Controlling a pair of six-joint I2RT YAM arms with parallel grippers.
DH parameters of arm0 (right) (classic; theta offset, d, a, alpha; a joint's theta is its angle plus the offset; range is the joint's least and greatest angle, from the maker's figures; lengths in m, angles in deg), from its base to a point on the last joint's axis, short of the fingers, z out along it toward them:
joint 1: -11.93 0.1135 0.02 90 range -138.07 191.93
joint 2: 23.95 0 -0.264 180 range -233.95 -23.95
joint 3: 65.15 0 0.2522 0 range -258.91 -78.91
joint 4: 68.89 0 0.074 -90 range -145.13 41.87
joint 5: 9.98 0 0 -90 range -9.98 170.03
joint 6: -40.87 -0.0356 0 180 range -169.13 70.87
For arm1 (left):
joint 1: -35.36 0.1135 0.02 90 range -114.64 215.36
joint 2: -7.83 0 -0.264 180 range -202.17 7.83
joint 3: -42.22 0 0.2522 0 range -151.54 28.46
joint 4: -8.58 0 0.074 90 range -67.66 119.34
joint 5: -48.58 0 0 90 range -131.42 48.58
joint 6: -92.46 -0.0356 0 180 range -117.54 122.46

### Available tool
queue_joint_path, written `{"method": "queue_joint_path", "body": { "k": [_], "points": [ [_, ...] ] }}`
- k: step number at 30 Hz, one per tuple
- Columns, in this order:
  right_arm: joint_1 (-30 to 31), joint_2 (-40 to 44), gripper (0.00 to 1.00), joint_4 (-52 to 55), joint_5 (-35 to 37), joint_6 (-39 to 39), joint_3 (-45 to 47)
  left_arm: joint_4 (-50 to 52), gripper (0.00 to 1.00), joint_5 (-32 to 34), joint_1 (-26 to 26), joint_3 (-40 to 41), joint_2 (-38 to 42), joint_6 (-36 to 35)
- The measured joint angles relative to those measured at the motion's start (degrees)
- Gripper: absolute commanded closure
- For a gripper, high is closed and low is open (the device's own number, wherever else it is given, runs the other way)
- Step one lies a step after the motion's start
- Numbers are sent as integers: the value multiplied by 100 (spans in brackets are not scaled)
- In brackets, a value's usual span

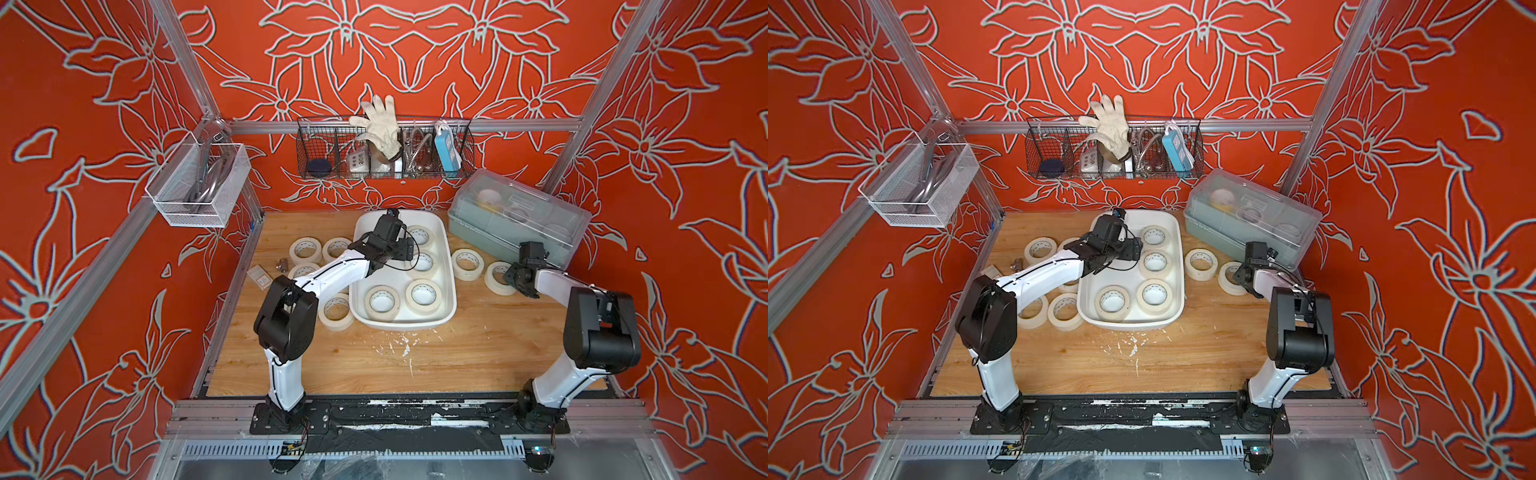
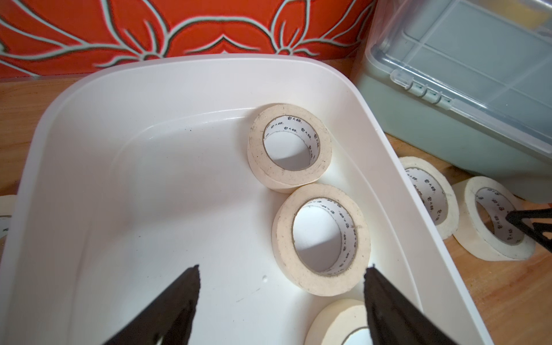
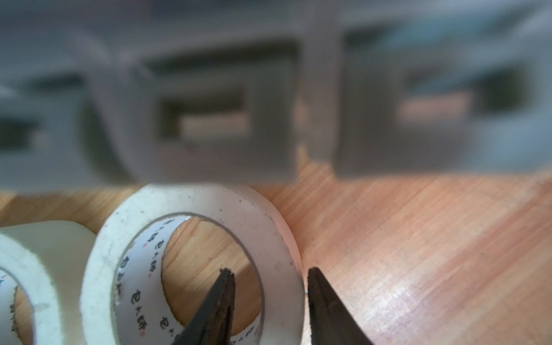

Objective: Take out the art tape in the storage box
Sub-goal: Place the art tape at the center of the board.

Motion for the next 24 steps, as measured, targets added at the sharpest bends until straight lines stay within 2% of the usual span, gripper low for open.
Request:
{"method": "queue_joint_path", "body": {
  "k": [7, 14, 18, 24],
  "points": [
    [-52, 372, 53, -31, -352, 13, 87, 87, 15, -52, 2, -166, -140, 4],
    [33, 1633, 49, -109, -859, -74, 398, 179, 16, -140, 17, -713, -529, 83],
    [339, 2044, 49, -138, -1145, -85, 382, 345, 18, -175, 22, -1266, -994, 227],
    [1034, 2085, 49, -4, -1504, -76, 173, 964, 18, -26, 22, -2341, -1845, 428]
  ]
}}
